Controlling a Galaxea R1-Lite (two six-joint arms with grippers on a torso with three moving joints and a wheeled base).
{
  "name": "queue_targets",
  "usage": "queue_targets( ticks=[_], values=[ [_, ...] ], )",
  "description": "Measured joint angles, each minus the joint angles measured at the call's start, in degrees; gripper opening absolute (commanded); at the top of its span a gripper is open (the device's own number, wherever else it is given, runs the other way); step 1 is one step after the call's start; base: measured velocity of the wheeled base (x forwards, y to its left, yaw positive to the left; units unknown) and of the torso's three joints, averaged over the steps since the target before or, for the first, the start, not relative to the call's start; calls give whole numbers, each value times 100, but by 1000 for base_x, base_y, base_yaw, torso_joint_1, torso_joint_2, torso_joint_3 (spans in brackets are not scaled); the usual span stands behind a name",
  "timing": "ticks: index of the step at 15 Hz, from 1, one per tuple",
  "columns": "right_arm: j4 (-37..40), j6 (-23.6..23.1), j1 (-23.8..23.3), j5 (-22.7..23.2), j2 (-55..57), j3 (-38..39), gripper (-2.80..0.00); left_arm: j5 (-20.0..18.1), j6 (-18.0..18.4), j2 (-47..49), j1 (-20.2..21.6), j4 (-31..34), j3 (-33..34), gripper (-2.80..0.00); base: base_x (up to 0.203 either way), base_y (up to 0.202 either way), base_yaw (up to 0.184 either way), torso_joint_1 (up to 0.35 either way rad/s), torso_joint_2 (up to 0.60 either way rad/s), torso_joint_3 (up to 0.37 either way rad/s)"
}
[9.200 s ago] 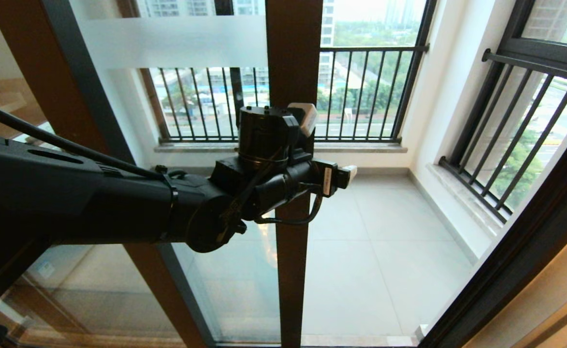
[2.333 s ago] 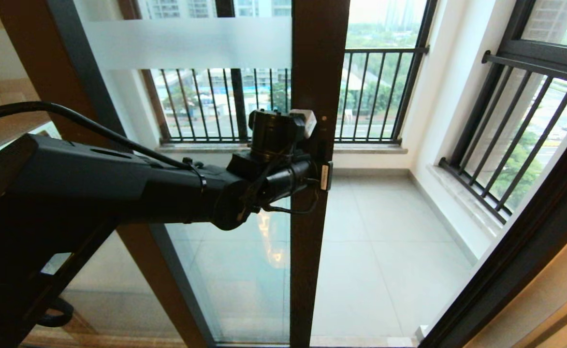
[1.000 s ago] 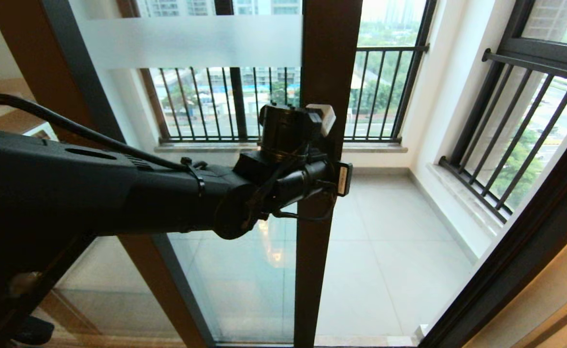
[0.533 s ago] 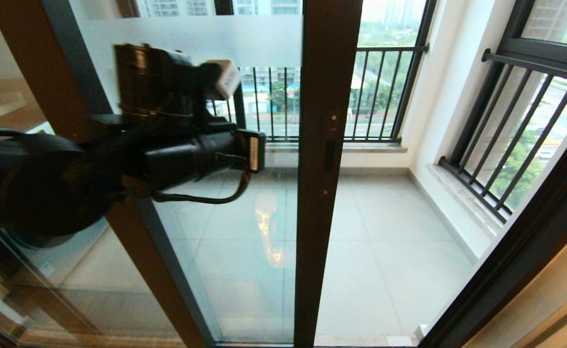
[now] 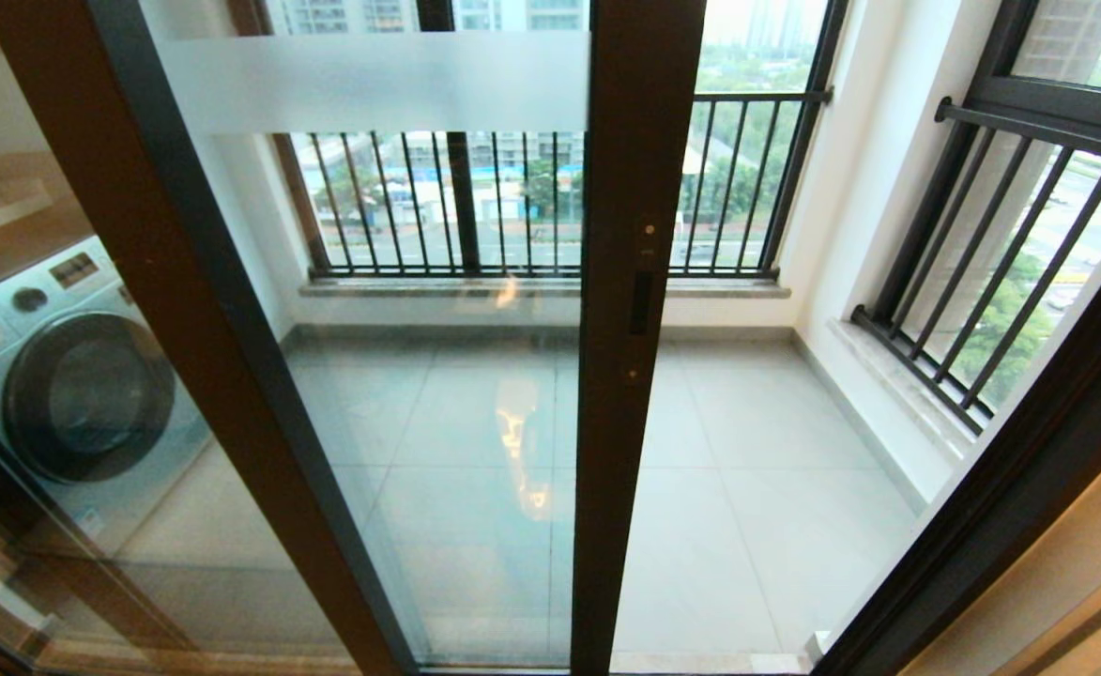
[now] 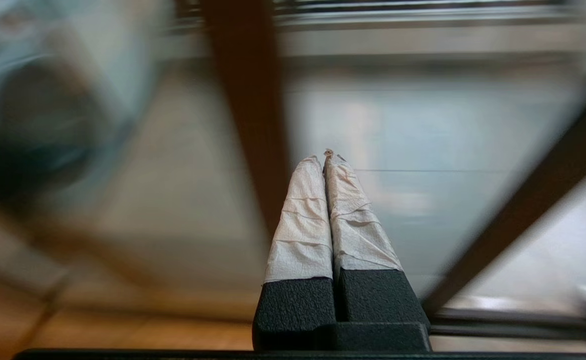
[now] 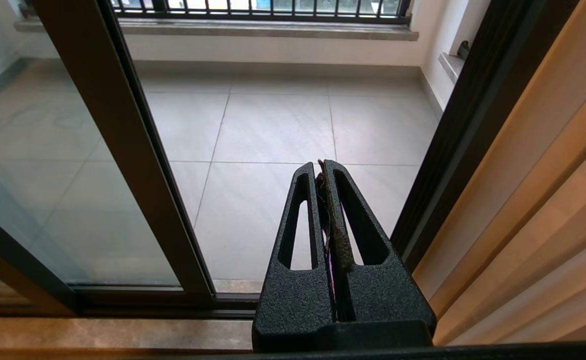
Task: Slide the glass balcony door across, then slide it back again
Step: Close the slid door
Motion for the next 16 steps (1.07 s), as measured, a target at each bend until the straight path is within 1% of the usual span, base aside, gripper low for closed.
queue_targets(
  ticks=[1, 3, 4, 6, 8, 10, 11, 12, 13, 14, 16],
  values=[
    [2, 0, 0, -2, 0, 0, -280, 98, 65, -466, 310, 295, 132, -280, 0, 0, 0, 0, 0, 0],
    [2, 0, 0, 1, 0, 0, -280, 189, 263, -1267, 873, 568, 484, -280, 0, 0, 0, 0, 0, 0],
    [2, 0, 0, -2, 0, 0, -280, 192, 381, -1645, 1062, 587, 739, -280, 0, 0, 0, 0, 0, 0],
    [2, -2, 0, -1, 0, 0, -280, 167, 511, -2335, 1259, 513, 1402, -280, 0, 0, 0, 0, 0, 0],
    [2, 0, 0, -2, 0, 0, -280, 8, 537, -2910, 1346, 160, 2208, -280, 0, 0, 0, 0, 0, 0],
    [2, 1, 0, 0, 0, 0, -280, -120, 575, -3193, 1379, -567, 3007, -280, 0, 0, 0, 0, 0, 0],
    [2, 0, 0, 1, 0, 0, -280, -191, 679, -3277, 1389, -1008, 3402, -280, 0, 0, 0, 0, 0, 0],
    [2, 1, 0, -2, 0, 0, -280, -296, 874, -3330, 1414, -1445, 3654, -280, 0, 0, 0, 0, 0, 0],
    [2, 0, 0, 0, 0, 0, -280, -374, 1037, -3372, 1550, -1805, 3802, -280, 0, 0, 0, 0, 0, 0],
    [2, 0, 0, -2, 0, 0, -280, -415, 1084, -3432, 1716, -1970, 3886, -280, 0, 0, 0, 0, 0, 0],
    [4, 0, 0, -1, 0, 0, -280, -626, 1131, -3785, 1950, -1845, 4048, -280, 0, 0, 0, 0, 0, 0]
  ],
)
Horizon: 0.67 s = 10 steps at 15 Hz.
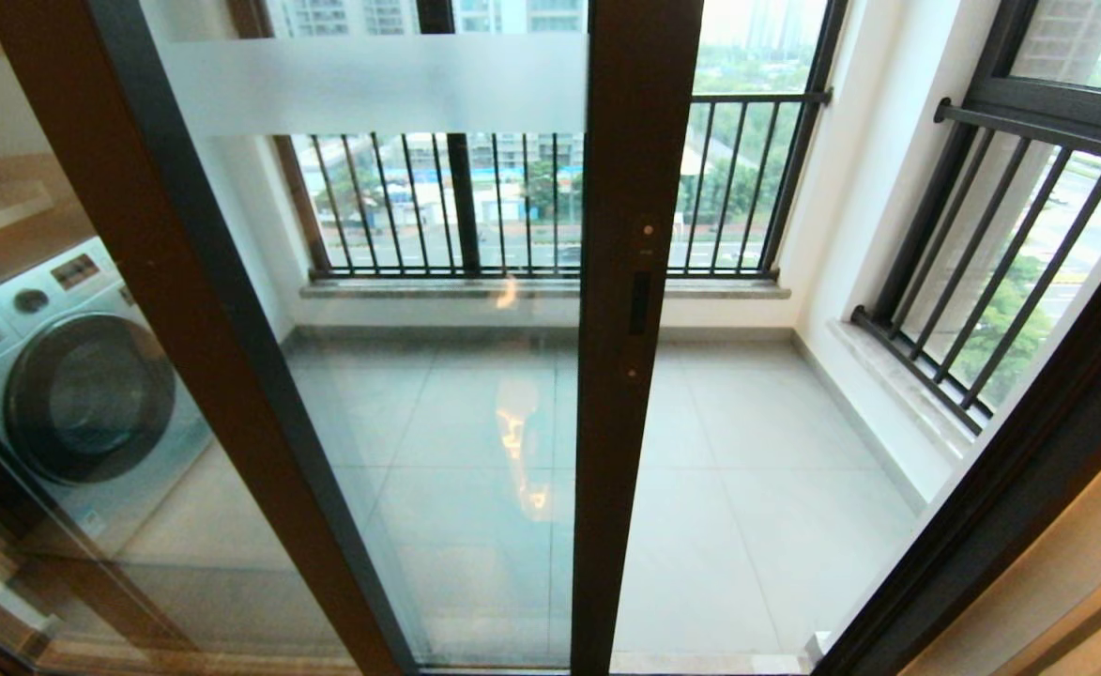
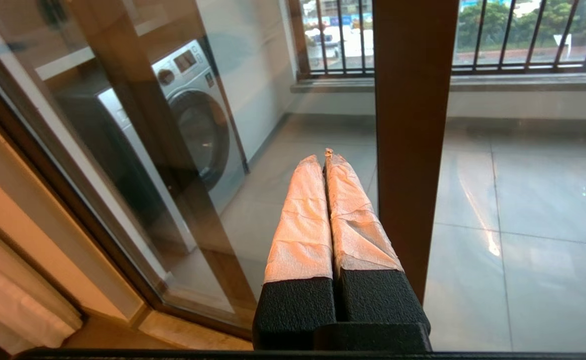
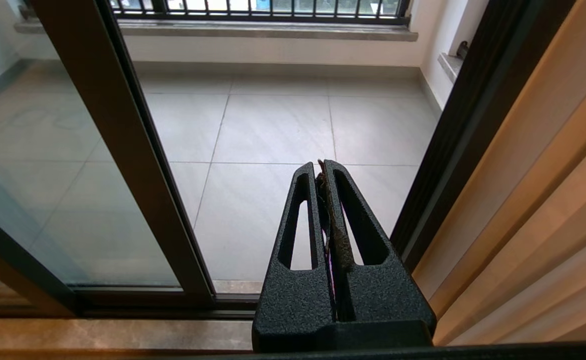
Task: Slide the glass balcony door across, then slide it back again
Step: Close the slid door
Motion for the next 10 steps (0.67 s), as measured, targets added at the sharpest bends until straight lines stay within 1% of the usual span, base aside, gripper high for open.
queue_targets(
  ticks=[2, 4, 5, 7, 8, 9, 10],
  values=[
    [-2, 0, 0, 0, 0, 0, -280, -407, 35, -602, 126, 455, 192, -280, 0, 0, 0, 0, 0, 0],
    [-2, -4, 0, 1, 0, 0, -280, -762, -52, -990, 199, 903, 490, -280, 0, 0, 0, 0, 0, 0],
    [-2, -2, 0, 0, 0, 0, -280, -898, -57, -1084, 217, 957, 679, -280, 0, 0, 0, 0, 0, 0],
    [-2, -2, 0, 0, 0, 0, -280, -1472, -230, -1201, 229, 992, 875, -280, 0, 0, 0, 0, 0, 0],
    [-2, -2, 0, 0, 0, 0, -280, -1636, -190, -1230, 233, 998, 915, -280, 0, 0, 0, 0, 0, 0],
    [-2, -2, 0, 0, 0, 0, -280, -1747, -61, -1250, 239, 976, 956, -280, 0, 0, 0, 0, 0, 0],
    [-2, -2, 0, 1, 0, 0, -280, -1975, -39, -1260, 243, 963, 1007, -280, 0, 0, 0, 0, 0, 0]
  ],
)
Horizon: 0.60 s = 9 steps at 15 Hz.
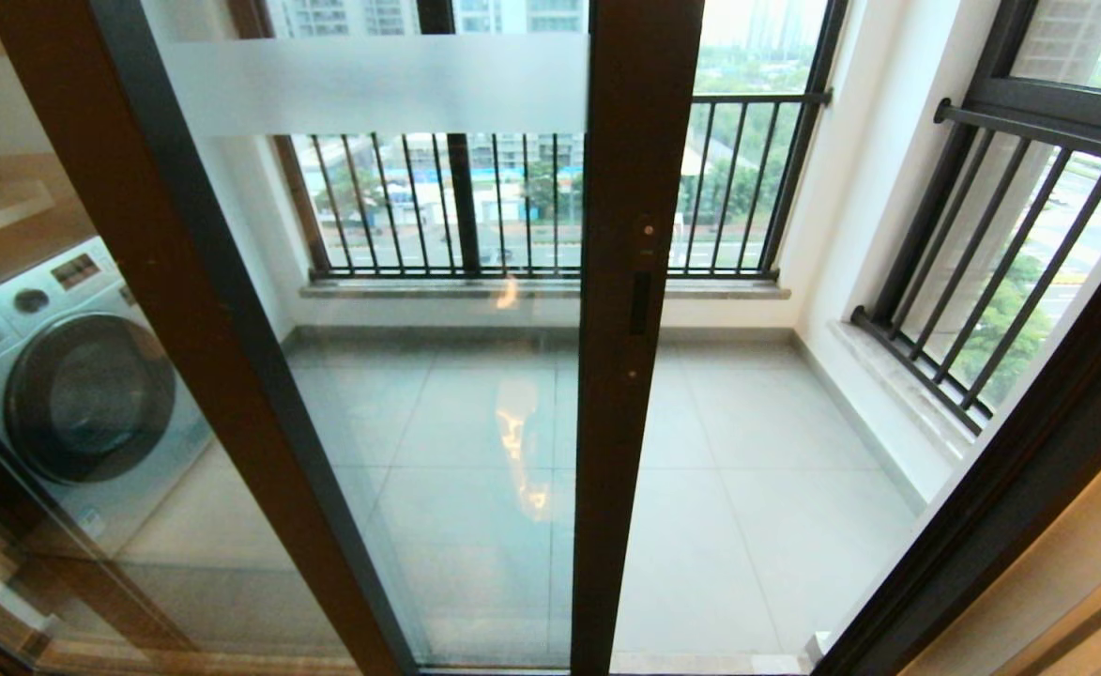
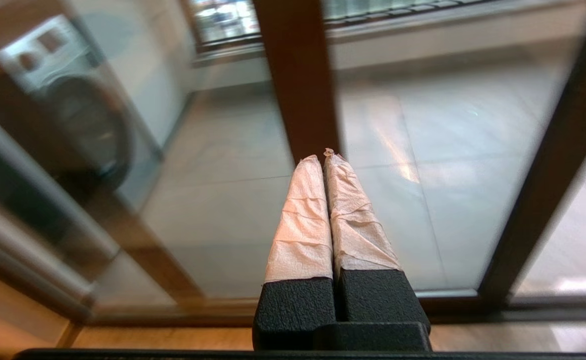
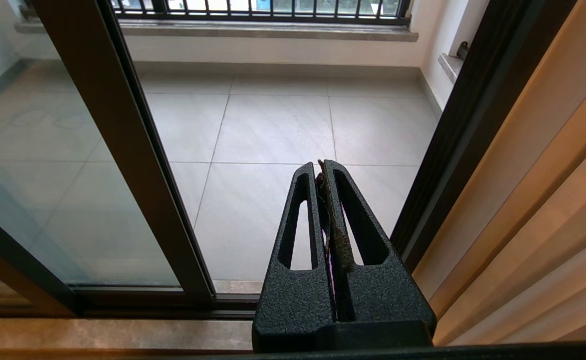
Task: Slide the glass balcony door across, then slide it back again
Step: Close the slid door
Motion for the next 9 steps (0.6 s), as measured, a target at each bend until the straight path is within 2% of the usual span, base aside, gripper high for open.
queue_targets(
  ticks=[1, 2, 3, 4, 7, 8, 9],
  values=[
    [0, -2, 0, 0, 0, 0, -280, -318, -58, -7, 2, -17, 86, -280, 0, 0, 0, 0, 0, 0],
    [0, -3, 0, -2, 0, 0, -280, -472, -272, -10, 2, -43, 116, -280, 0, 0, 0, 0, 0, 0],
    [0, -1, 0, 1, 0, 0, -280, -360, -604, -10, 5, -52, 139, -280, 0, 0, 0, 0, 0, 0],
    [-1, 2, 0, 1, 0, 0, -280, -172, -772, -11, 5, -46, 148, -280, 0, 0, 0, 0, 0, 0],
    [-2, -1, 0, -1, 0, 0, -280, -225, -308, -11, 5, -52, 167, -280, 0, 0, 0, 0, 0, 0],
    [-1, -1, 0, 0, 0, 0, -280, -182, -456, -11, 2, -57, 167, -280, 0, 0, 0, 0, 0, 0],
    [0, -1, 0, -2, 0, 0, -280, -85, -799, -11, 2, -57, 170, -280, 0, 0, 0, 0, 0, 0]
  ],
)
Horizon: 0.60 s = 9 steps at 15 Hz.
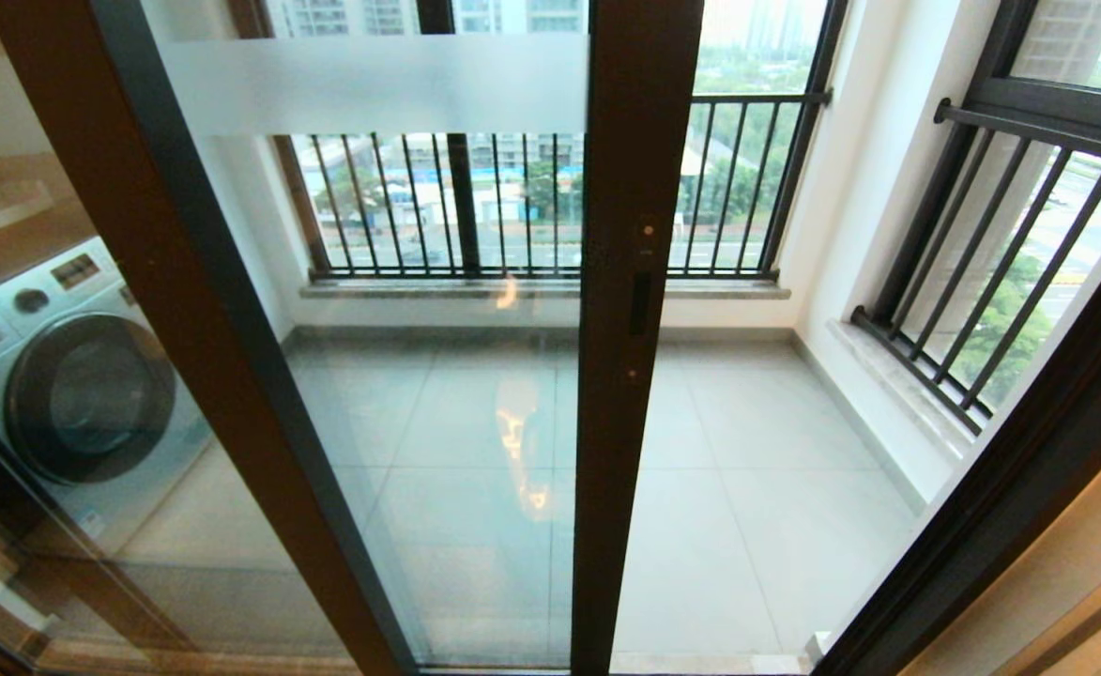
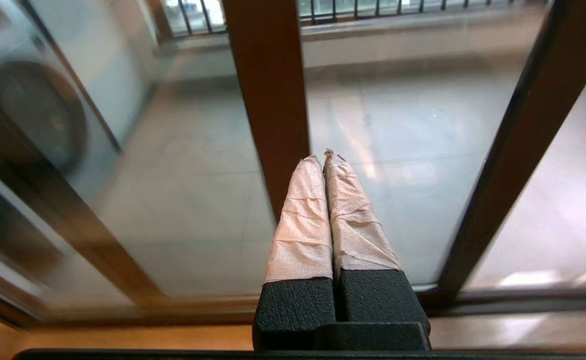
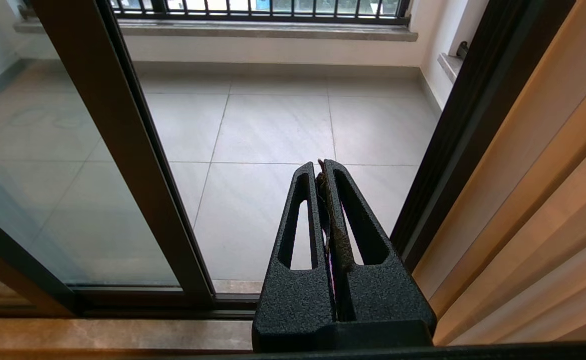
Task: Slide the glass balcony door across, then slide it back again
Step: Close the slid door
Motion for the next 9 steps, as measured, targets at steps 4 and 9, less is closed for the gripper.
queue_targets(
  ticks=[4, 9],
  values=[
    [-2, 4, 0, 2, 0, 0, -280, 82, -379, 0, -2, -16, -2, -280, 0, 0, 0, 0, 0, 0],
    [0, -50, 0, 9, 0, 0, -280, 85, -382, 0, -2, -17, -2, -280, 0, 0, 0, 0, 0, 0]
  ],
)
